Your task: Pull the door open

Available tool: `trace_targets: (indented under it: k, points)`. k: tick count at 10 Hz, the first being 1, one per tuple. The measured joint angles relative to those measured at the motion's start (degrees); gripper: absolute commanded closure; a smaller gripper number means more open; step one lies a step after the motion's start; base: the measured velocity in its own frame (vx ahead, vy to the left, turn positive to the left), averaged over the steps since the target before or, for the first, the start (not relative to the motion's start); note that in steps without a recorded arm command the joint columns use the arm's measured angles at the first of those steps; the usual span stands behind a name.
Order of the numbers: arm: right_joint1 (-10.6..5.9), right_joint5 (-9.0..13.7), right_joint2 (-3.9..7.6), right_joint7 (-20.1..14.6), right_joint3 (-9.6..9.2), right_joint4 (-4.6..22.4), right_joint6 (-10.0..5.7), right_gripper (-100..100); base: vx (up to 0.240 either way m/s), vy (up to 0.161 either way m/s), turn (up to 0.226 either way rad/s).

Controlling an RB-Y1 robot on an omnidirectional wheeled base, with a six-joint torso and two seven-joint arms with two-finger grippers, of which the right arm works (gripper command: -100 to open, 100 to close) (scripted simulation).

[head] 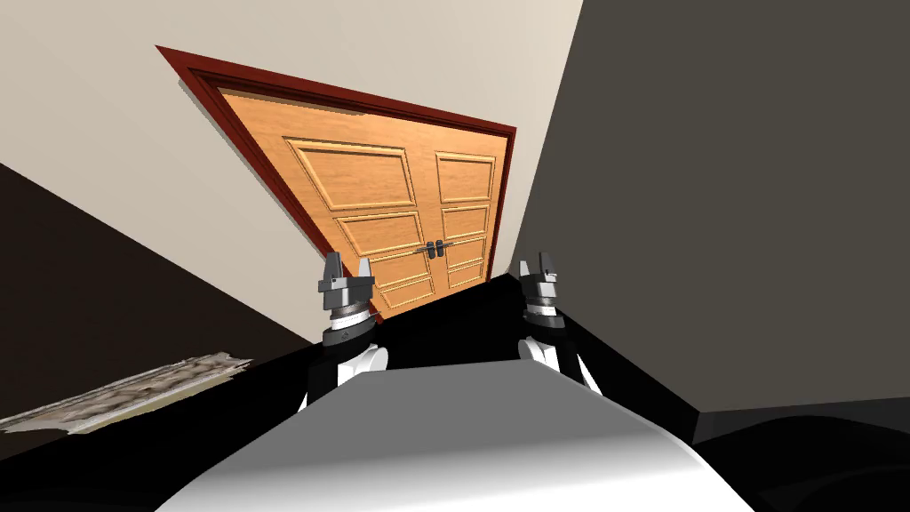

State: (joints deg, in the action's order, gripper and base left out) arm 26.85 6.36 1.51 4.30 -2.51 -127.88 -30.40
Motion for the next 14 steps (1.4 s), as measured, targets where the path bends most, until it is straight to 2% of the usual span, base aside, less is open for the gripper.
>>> trace_targets:
  k: [2, 8, 10, 14]
  points:
    - [-1.08, -0.08, 0.54, -0.31, -0.28, 2.34, 0.09, -100, 0.105, 0.039, 0.076]
    - [-4.54, 0.56, 3.37, -2.40, 0.14, 9.73, 1.37, -100, 0.114, 0.039, 0.077]
    - [-5.93, 0.61, 3.95, -2.95, 0.03, 12.00, 2.30, -100, 0.108, 0.019, 0.059]
    - [-8.43, 0.92, 5.52, -4.16, 0.15, 16.91, 3.16, -100, 0.095, 0.019, 0.074]
